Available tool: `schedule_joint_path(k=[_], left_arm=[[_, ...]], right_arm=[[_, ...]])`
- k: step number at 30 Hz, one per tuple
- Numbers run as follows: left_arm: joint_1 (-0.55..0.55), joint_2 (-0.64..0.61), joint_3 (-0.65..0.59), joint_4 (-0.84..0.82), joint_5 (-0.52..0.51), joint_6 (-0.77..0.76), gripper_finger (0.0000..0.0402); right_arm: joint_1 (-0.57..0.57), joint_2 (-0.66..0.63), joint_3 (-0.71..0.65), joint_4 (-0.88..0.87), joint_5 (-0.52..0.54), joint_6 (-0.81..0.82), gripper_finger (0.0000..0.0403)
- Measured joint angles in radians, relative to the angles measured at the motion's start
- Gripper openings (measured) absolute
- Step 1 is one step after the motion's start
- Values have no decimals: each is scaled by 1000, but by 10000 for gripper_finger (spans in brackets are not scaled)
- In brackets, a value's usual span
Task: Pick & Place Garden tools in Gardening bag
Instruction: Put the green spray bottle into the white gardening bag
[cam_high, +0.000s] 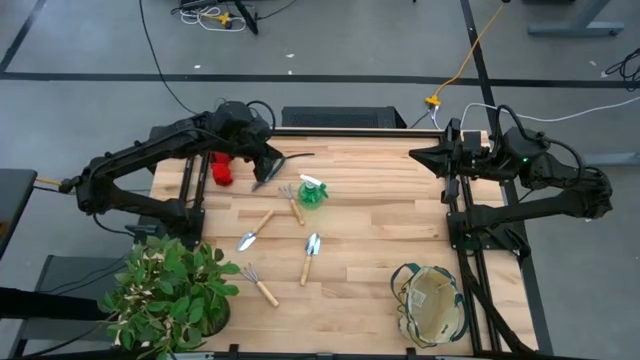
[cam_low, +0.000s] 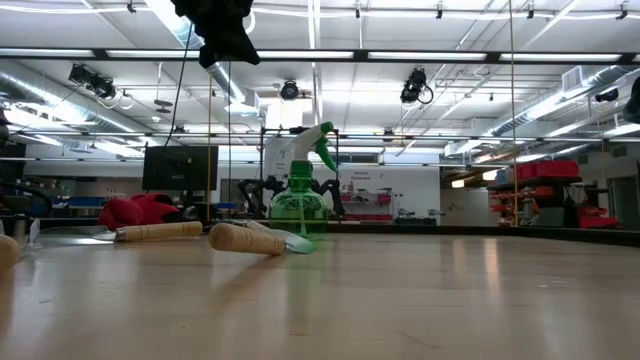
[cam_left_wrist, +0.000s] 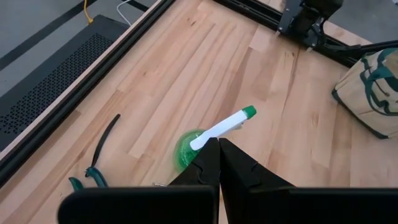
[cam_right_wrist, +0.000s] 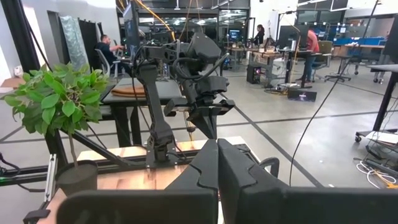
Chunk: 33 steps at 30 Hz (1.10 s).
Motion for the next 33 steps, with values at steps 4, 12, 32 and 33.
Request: schedule_joint_path(k=[4, 12, 32, 33], left_arm=[[0, 0, 0, 0, 3, 7, 3], [-10, 2, 0, 47, 61, 27, 3], [-46, 64, 0, 87, 124, 78, 3], [-50, 76, 0, 87, 125, 79, 3]], right_arm=[[0, 0, 0, -1, 0, 0, 0], [0, 0, 0, -1, 0, 0, 0], [0, 22, 0, -3, 0, 0, 0], [0, 25, 0, -3, 0, 1, 0]])
